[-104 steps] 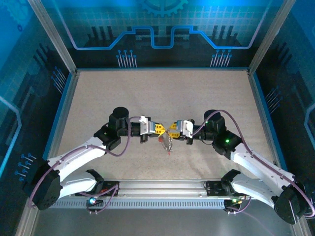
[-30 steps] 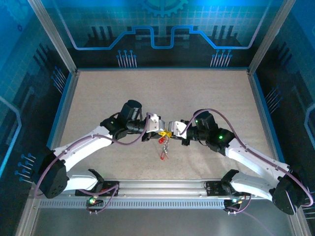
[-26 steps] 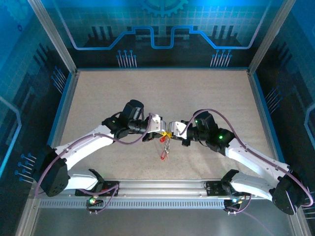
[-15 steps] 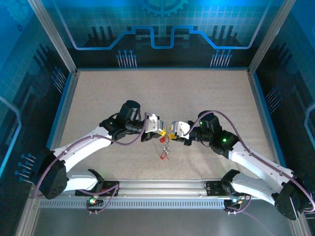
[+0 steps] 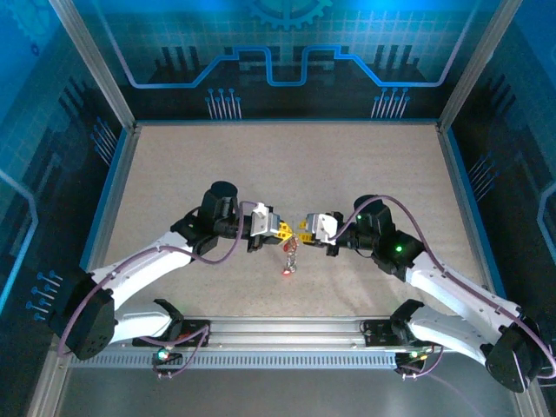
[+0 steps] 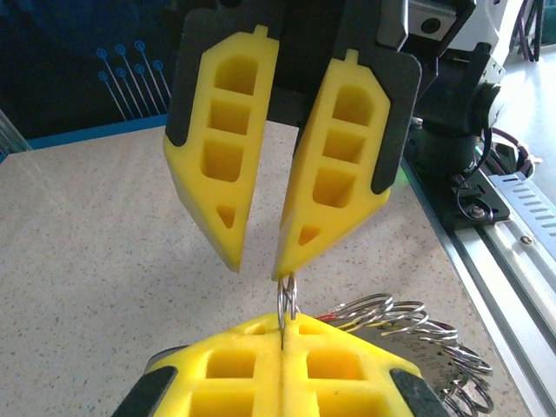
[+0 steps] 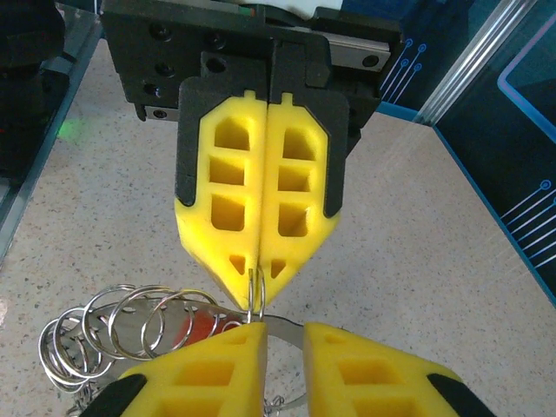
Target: Put the keys on the keyring
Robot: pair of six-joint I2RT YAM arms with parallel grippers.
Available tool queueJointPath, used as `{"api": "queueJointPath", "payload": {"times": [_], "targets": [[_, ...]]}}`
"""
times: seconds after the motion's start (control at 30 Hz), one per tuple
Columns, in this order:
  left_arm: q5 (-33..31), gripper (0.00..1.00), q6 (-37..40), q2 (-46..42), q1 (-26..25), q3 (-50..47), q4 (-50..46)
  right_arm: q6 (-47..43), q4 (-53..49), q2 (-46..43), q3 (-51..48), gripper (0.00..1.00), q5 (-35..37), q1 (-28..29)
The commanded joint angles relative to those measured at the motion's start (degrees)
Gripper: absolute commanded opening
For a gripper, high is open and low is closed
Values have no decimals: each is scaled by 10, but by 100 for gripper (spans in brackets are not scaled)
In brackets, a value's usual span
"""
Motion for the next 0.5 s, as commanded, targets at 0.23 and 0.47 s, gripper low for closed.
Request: {"api": "queueJointPath", "payload": {"times": [0.23, 0.47], "targets": [[30, 0, -26, -21, 3, -13, 89, 8, 10, -24, -17, 24, -6, -7], [30, 0, -29, -23, 3, -15, 96, 8, 15, -21, -21, 25, -15, -7]]}}
